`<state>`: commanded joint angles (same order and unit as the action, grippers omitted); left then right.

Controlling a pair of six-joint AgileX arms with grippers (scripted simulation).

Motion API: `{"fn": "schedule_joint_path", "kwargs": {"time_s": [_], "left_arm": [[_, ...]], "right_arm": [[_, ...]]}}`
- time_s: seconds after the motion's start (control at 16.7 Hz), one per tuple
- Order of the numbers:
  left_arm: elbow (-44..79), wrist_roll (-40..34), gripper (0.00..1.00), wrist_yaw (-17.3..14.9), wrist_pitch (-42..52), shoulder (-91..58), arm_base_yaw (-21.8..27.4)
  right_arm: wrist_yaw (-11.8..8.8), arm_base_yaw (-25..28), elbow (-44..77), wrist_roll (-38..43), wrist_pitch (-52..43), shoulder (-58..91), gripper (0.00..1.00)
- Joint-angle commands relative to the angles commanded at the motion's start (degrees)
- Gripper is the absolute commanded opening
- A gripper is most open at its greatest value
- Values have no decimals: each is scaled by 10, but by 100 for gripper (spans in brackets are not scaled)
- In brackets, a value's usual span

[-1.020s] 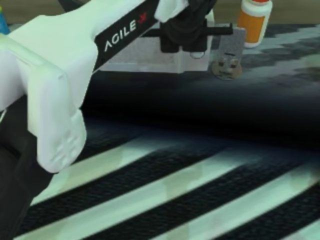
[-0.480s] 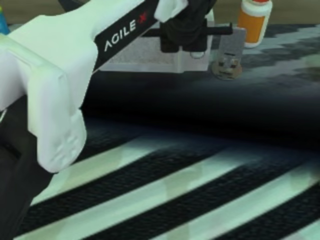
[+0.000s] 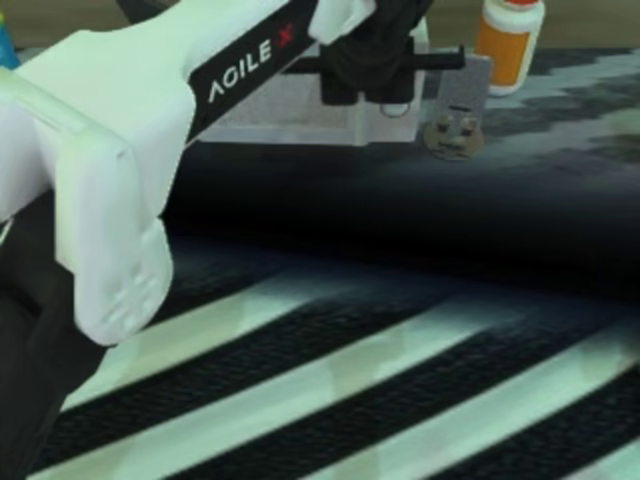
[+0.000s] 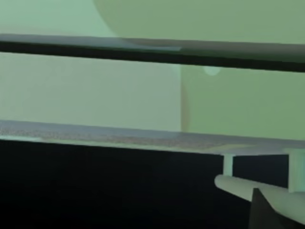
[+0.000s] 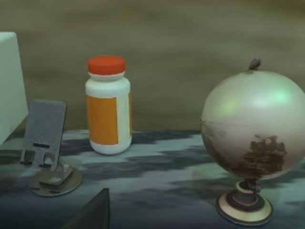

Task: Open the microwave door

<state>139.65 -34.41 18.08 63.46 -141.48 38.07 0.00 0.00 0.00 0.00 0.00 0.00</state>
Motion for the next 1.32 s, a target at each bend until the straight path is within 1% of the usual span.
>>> {"fn": "schedule_joint_path", "kwargs": {"time_s": [0.06, 0.48, 1.32], "left_arm": [[1, -3, 0, -3, -1, -3, 6], [-60, 18, 0, -8, -33, 33, 0], [-61, 18, 0, -8, -33, 33, 0]], "right_arm": [[0, 0, 0, 0, 0, 0, 100], [0, 0, 0, 0, 0, 0, 100], [0, 0, 0, 0, 0, 0, 100]]}}
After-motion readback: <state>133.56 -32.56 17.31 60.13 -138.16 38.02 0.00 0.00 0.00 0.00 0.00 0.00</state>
